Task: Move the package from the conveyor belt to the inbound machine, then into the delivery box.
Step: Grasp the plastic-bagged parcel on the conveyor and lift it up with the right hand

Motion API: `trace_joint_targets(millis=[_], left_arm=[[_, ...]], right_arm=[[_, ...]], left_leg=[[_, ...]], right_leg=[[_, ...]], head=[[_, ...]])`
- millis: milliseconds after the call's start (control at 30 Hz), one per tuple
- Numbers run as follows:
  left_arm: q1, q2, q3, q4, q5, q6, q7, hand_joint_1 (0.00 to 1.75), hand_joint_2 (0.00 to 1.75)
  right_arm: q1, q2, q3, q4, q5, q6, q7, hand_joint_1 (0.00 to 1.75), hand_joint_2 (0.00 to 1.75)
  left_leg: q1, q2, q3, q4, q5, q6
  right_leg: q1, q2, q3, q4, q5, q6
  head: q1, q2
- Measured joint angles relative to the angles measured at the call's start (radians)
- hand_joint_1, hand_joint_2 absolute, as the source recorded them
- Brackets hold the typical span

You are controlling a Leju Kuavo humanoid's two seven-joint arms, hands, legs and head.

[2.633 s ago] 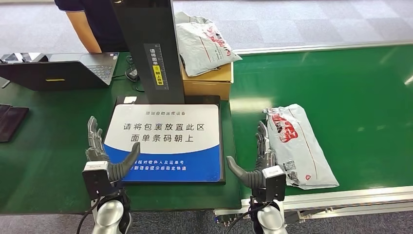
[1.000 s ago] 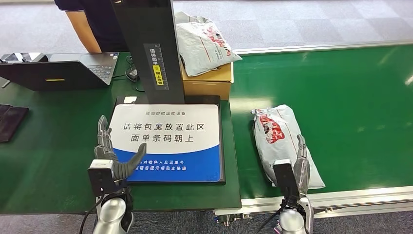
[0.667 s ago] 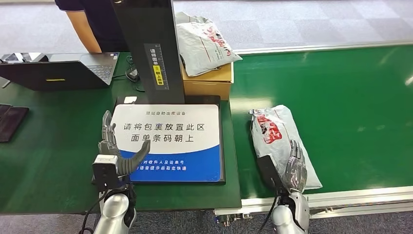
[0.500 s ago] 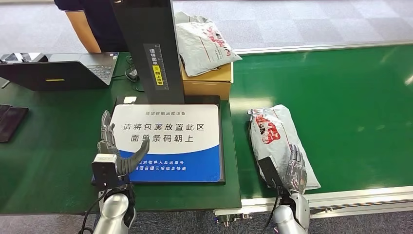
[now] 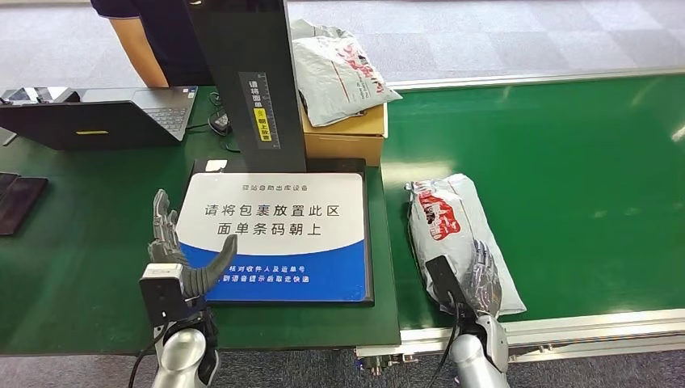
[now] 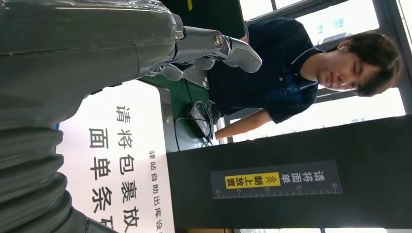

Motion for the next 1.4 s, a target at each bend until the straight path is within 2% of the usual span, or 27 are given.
trace_joint_targets(millis=[167, 200, 233, 267, 333, 400, 433, 600, 867, 1067, 1400], left_arm=[[0.014, 0.000, 0.007, -0.018, -0.004, 0.002, 0.002, 0.00, 1.75], [0.015, 0.000, 0.007, -0.018, -0.004, 0.002, 0.003, 0.00, 1.75], [0.015, 0.000, 0.008, -0.018, -0.004, 0.002, 0.004, 0.00, 1.75], [0.015, 0.000, 0.008, -0.018, -0.004, 0.001, 0.005, 0.00, 1.75], [0.015, 0.000, 0.009, -0.018, -0.004, 0.002, 0.005, 0.00, 1.75], [0.015, 0.000, 0.010, -0.018, -0.004, 0.002, 0.005, 0.00, 1.75], [0.015, 0.000, 0.010, -0.018, -0.005, 0.002, 0.005, 0.00, 1.75], [0.015, 0.000, 0.010, -0.018, -0.009, -0.001, 0.005, 0.00, 1.75], [0.015, 0.000, 0.010, -0.018, -0.010, -0.002, 0.005, 0.00, 1.75], [0.015, 0.001, 0.010, -0.018, -0.010, -0.002, 0.005, 0.00, 1.75], [0.015, 0.001, 0.010, -0.018, -0.019, -0.009, 0.005, 0.00, 1.75]], right_arm=[[0.001, 0.000, -0.027, -0.019, -0.003, 0.015, 0.010, 0.02, 1.75], [0.002, 0.000, -0.031, -0.022, -0.003, 0.017, 0.011, 0.09, 1.75], [0.003, 0.000, -0.036, -0.026, -0.003, 0.019, 0.012, 0.26, 1.75], [0.005, 0.000, -0.040, -0.030, -0.002, 0.022, 0.012, 0.50, 1.75], [0.010, 0.000, -0.046, -0.038, 0.000, 0.027, 0.012, 1.07, 1.75], [0.014, 0.000, -0.049, -0.045, 0.002, 0.030, 0.012, 1.38, 1.75], [0.016, 0.000, -0.050, -0.049, 0.003, 0.030, 0.012, 1.44, 1.75], [0.023, 0.000, -0.062, -0.066, 0.003, 0.032, 0.011, 1.54, 1.75], [0.036, 0.001, -0.074, -0.088, 0.002, 0.034, 0.007, 1.54, 1.75], [0.046, 0.005, -0.075, -0.110, 0.001, 0.027, -0.013, 1.63, 1.75], [0.101, 0.047, -0.064, -0.284, -0.002, -0.037, -0.088, 1.61, 1.75]], left_leg=[[0.000, 0.000, 0.000, 0.000, 0.000, 0.000], [0.000, 0.000, 0.000, 0.000, 0.000, 0.000], [0.000, 0.000, 0.000, 0.000, 0.000, 0.000], [0.000, 0.000, 0.000, 0.000, 0.000, 0.000], [0.000, 0.000, 0.000, 0.000, 0.000, 0.000], [0.000, 0.000, 0.000, 0.000, 0.000, 0.000], [0.000, 0.000, 0.000, 0.000, 0.000, 0.000], [0.000, 0.000, 0.000, 0.000, 0.000, 0.000], [0.000, 0.000, 0.000, 0.000, 0.000, 0.000], [0.000, 0.000, 0.000, 0.000, 0.000, 0.000], [0.000, 0.000, 0.000, 0.000, 0.000, 0.000]], right_leg=[[0.000, 0.000, 0.000, 0.000, 0.000, 0.000], [0.000, 0.000, 0.000, 0.000, 0.000, 0.000], [0.000, 0.000, 0.000, 0.000, 0.000, 0.000], [0.000, 0.000, 0.000, 0.000, 0.000, 0.000], [0.000, 0.000, 0.000, 0.000, 0.000, 0.000], [0.000, 0.000, 0.000, 0.000, 0.000, 0.000], [0.000, 0.000, 0.000, 0.000, 0.000, 0.000], [0.000, 0.000, 0.000, 0.000, 0.000, 0.000], [0.000, 0.000, 0.000, 0.000, 0.000, 0.000], [0.000, 0.000, 0.000, 0.000, 0.000, 0.000], [0.000, 0.000, 0.000, 0.000, 0.000, 0.000]], head=[[0.000, 0.000], [0.000, 0.000], [0.000, 0.000], [0.000, 0.000], [0.000, 0.000], [0.000, 0.000], [0.000, 0.000], [0.000, 0.000], [0.000, 0.000], [0.000, 0.000], [0.000, 0.000]])
